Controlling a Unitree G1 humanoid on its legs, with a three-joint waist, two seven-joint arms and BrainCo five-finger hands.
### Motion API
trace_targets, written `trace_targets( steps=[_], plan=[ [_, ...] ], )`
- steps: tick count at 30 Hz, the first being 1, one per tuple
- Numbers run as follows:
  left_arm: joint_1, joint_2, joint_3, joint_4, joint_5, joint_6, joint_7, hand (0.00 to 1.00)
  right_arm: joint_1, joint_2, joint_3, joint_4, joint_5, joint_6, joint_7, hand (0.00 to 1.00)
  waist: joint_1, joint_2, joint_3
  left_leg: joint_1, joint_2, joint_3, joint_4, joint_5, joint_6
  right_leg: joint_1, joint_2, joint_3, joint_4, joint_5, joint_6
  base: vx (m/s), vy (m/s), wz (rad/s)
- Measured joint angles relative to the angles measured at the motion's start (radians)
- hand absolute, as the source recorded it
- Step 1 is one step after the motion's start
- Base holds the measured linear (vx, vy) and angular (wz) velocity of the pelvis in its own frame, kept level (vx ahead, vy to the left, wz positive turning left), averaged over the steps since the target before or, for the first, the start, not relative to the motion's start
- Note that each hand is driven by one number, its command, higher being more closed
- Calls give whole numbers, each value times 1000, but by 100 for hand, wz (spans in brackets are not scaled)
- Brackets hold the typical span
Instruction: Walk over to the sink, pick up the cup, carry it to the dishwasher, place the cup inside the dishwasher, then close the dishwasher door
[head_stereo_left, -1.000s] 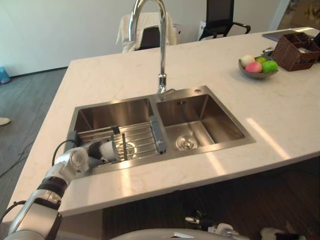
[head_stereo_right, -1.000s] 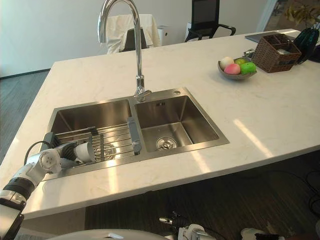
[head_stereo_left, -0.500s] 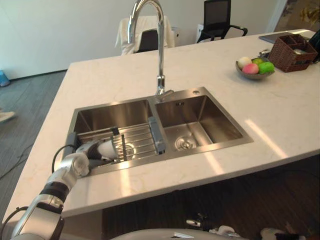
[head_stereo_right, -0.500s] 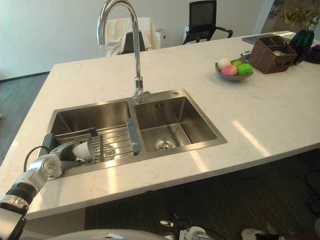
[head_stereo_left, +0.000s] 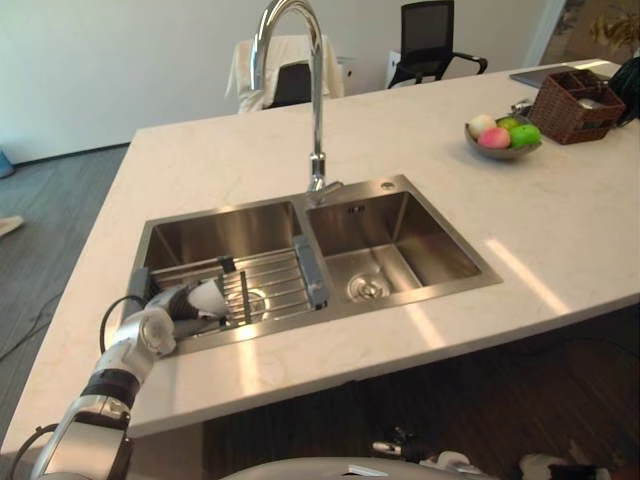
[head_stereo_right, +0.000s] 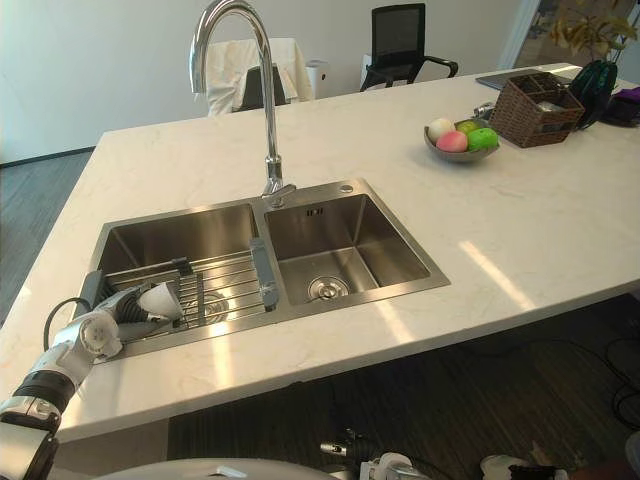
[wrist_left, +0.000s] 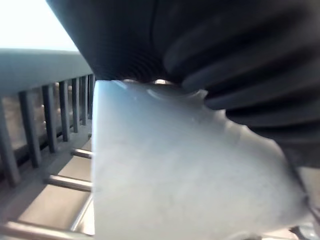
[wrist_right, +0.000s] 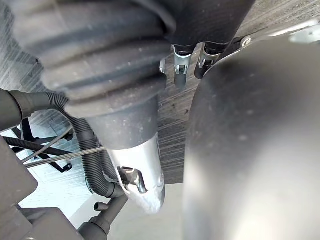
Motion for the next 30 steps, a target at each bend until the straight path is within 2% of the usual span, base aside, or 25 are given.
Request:
trace_targets(
  steps=[7, 13, 16, 18, 21, 27, 28, 30],
  plan=[
    [5, -4, 32, -19, -3, 9, -35, 100, 0, 3, -3, 0, -10, 5, 7, 0, 0, -1, 1, 2, 5, 0, 6, 1, 1, -1, 0, -9, 0, 0, 1, 0, -4, -1],
    [31, -1, 37, -37, -45, -4, -20, 100, 0, 6, -10, 0, -23, 6, 11, 0, 9, -3, 2, 15, 6, 0, 6, -6, 0, 0, 0, -10, 0, 1, 0, 2, -22, -10],
    [40, 10, 35, -36, -80, -37, -2, 100, 0, 5, -10, 0, -22, 5, 12, 0, 9, -3, 3, 16, 6, -1, 6, -8, -2, 0, 0, -16, -1, -1, 3, -11, -33, -2],
    [56, 24, 33, -35, -127, -88, 41, 100, 1, 3, -10, 4, -22, 0, 12, 0, 10, -3, 3, 16, 7, -1, 6, -9, -3, 0, -4, -39, -1, -1, 5, -19, -33, 0],
    [71, 30, 33, -37, -193, -138, 98, 100, 3, 3, -10, 9, -19, -15, 12, 0, 14, -4, 5, 16, 7, -5, 6, -10, -3, 2, -5, -55, -1, -2, 5, -18, -33, 4],
    [99, 23, 36, -102, -341, -199, 138, 100, 5, 7, -11, 36, 10, -36, 6, 0, 18, -22, 18, 8, -5, -49, 6, -13, 3, 17, -19, -93, 0, -4, 8, -5, -18, 17],
    [111, 16, 36, -130, -374, -224, 142, 100, 7, 10, -12, 37, 14, -39, 3, 0, 22, -27, 21, 7, -9, -54, 6, -14, 5, 19, -23, -99, 0, -4, 9, 21, -2, 15],
    [112, 10, 38, -151, -394, -236, 150, 100, 7, 10, -13, 37, 21, -40, 2, 0, 23, -31, 27, 6, -11, -57, 6, -15, 6, 21, -25, -103, 0, -5, 10, 12, -4, 9]
  ],
)
